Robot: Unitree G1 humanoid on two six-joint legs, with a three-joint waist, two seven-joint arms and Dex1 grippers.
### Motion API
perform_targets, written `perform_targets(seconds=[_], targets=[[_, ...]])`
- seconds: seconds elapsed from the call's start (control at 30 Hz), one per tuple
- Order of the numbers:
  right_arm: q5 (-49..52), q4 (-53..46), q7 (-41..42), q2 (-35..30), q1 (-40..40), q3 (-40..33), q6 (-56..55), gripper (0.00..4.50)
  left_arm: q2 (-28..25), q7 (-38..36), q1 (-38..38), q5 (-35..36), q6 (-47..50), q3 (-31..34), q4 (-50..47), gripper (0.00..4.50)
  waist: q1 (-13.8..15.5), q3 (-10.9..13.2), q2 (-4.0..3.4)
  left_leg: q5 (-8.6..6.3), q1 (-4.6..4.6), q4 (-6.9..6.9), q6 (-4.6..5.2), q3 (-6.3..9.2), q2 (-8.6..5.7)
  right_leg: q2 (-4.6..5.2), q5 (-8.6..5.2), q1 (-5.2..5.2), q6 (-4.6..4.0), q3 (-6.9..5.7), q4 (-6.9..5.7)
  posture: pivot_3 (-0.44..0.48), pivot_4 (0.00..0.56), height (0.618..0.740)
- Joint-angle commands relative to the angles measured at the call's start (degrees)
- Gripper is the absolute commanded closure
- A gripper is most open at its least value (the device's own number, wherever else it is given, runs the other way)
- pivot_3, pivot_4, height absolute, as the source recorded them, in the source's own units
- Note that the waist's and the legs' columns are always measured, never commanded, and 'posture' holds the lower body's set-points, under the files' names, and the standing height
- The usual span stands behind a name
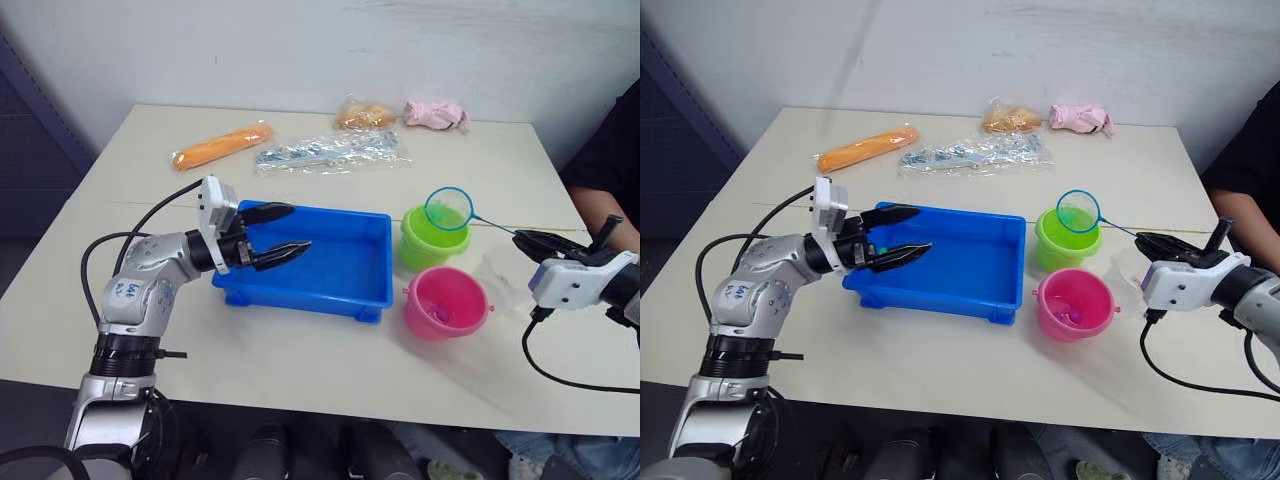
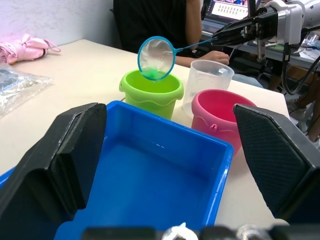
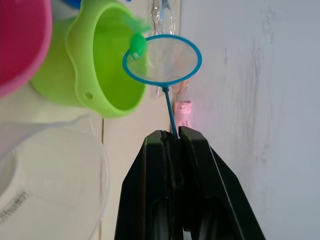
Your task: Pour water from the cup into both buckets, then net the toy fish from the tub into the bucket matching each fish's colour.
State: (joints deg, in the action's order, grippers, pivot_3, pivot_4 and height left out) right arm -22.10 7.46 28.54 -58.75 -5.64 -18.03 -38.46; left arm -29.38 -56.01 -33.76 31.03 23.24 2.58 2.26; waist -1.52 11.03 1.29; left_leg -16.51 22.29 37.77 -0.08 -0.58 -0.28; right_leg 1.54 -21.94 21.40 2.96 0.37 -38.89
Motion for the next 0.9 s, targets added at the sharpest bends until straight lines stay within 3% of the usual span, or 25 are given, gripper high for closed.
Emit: perform_targets(seconds=[0.03,0.2,0.37,0.5,0.6,0.73,0.9], targets=[[-4.5,0.9,-5.8,-2.1,0.2,-1.3,-2.8,4.5,-0.5,0.0,-1.9,-0.4,0.3,0.0,-1.7,0.14,0.0,0.0,0.0,0.0,0.0,0.0,-0.01,0.0,0.0,0.0,0.0,0.0,0.0,0.0,0.0,0.0,0.15,0.74],[-8.8,3.1,-11.9,-3.8,1.0,-2.2,-3.4,4.5,-1.2,-0.2,-3.6,-1.7,0.5,-0.8,-1.0,0.14,-0.1,0.0,0.0,0.03,-0.02,0.0,-0.06,-0.02,0.0,-0.02,0.0,0.0,0.0,0.03,-0.04,0.0,0.15,0.74],[5.0,0.5,-8.2,-0.9,-0.1,-1.7,0.3,4.5,-3.0,-1.7,-2.4,-2.0,-0.5,0.5,-0.6,0.14,-0.3,0.0,0.0,0.04,-0.02,0.0,-0.07,-0.03,0.0,-0.04,0.0,0.01,0.0,0.04,-0.06,0.0,0.15,0.74],[31.8,-7.4,6.4,3.6,-0.9,2.4,16.4,4.5,-4.9,-4.6,0.7,0.7,-2.4,4.8,-0.5,0.14,-0.4,0.0,0.0,0.07,-0.1,-0.02,-0.12,-0.03,0.04,-0.07,0.0,-0.04,0.0,0.03,-0.11,0.0,0.15,0.74],[44.8,-14.2,12.0,5.4,-3.2,3.9,30.5,4.5,-6.4,-4.9,3.2,2.2,-3.5,9.4,0.3,0.14,-0.4,0.0,-0.02,0.07,-0.12,-0.01,-0.12,0.0,0.08,-0.07,0.0,-0.05,0.0,0.02,-0.16,0.0,0.15,0.74],[52.6,-20.1,15.3,5.4,-7.8,7.7,45.9,4.5,-9.1,-4.1,7.1,2.8,-4.0,14.6,0.0,0.14,-0.1,0.0,-0.03,-0.13,-0.1,0.05,0.26,0.1,0.08,-0.01,0.0,-0.06,0.0,-0.03,-0.13,0.0,0.15,0.74],[53.4,-24.5,17.5,7.7,-16.2,17.7,60.5,4.5,-15.6,-4.2,14.4,2.3,-4.8,22.9,1.1,0.14,-0.5,0.0,-0.02,-0.18,-0.06,-0.01,0.32,0.15,0.08,0.02,0.0,-0.01,-0.01,-0.06,-0.03,0.0,0.15,0.74]])
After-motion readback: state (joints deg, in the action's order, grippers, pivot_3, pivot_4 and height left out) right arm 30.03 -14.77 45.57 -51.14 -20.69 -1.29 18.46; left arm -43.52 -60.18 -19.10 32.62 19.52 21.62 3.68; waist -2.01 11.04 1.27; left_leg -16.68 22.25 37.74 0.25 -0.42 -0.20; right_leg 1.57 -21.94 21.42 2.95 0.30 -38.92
